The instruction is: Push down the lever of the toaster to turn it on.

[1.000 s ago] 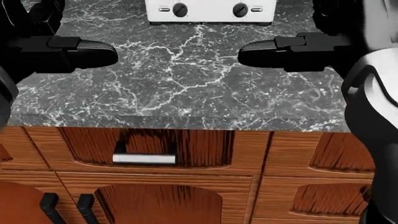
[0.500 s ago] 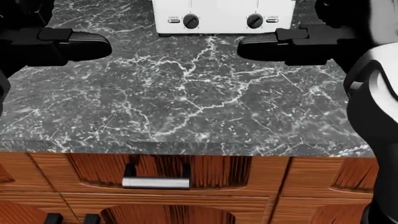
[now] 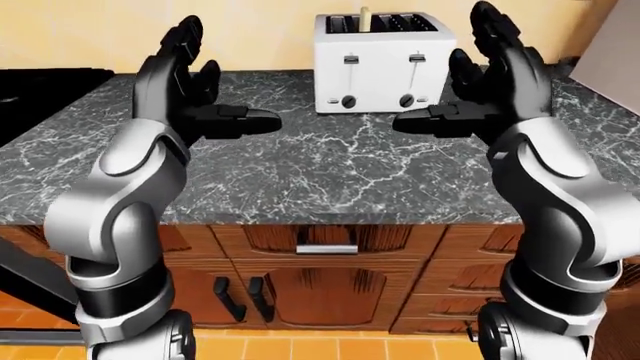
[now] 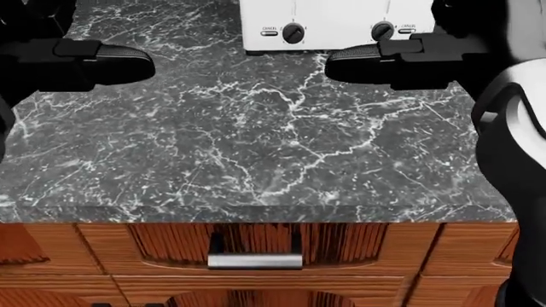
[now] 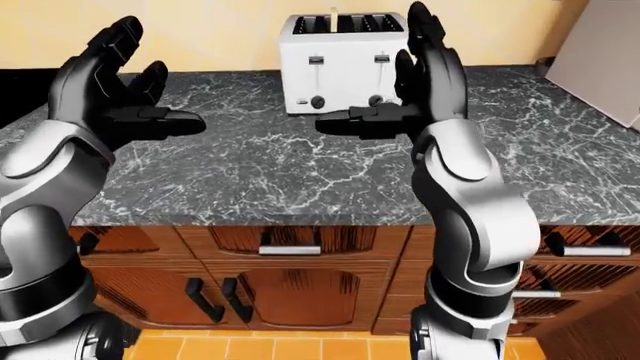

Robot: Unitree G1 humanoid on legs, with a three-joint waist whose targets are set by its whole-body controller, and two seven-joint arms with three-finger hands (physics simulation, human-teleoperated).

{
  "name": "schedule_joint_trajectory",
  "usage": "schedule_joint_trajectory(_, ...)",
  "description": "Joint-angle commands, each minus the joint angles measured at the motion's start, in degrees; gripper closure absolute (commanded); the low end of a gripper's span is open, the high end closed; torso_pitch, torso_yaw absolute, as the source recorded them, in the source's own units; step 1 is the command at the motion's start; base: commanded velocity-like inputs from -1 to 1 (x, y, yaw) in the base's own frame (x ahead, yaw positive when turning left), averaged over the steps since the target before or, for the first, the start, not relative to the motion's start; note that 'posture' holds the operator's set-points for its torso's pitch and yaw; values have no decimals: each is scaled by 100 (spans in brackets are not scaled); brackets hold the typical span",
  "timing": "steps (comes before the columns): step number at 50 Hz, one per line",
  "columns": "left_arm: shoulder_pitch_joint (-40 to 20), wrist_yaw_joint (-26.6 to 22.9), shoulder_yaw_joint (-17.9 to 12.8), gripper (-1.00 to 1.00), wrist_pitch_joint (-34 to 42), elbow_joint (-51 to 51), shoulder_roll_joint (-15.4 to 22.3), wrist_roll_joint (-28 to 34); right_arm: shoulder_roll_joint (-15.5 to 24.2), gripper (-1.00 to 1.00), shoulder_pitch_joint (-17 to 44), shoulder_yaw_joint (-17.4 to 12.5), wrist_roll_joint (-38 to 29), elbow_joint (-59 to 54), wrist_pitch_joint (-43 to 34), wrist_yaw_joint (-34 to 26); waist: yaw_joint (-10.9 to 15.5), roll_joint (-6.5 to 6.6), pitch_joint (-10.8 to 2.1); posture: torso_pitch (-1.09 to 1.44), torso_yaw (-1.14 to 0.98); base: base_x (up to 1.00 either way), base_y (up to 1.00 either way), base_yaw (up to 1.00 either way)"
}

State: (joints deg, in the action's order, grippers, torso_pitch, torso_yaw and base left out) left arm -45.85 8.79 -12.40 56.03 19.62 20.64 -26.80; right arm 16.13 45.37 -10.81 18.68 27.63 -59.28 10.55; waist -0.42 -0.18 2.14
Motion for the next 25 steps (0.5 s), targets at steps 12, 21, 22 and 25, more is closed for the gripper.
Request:
schedule_joint_trajectory(12,-179,24,-96,-100,-168,128,76,44,34,-100,157,-2,21,98,209,-45,-8,157,-90,0,0,6,29,0)
schedule_joint_trajectory(21,-175,13,-90,-100,-194,105,69,63,34,-100,163,0,36,113,203,-32,20,-306,-84,0,0,14,30,0)
schedule_joint_trajectory(22,-171,3,-90,-100,-214,90,70,69,34,-100,153,-2,31,82,245,-42,5,-290,-103,0,0,24,22,0)
schedule_joint_trajectory(25,-170,-8,-87,-100,-237,75,68,79,33,-100,162,-15,40,74,247,-32,-14,-64,-20,0,0,25,13,0)
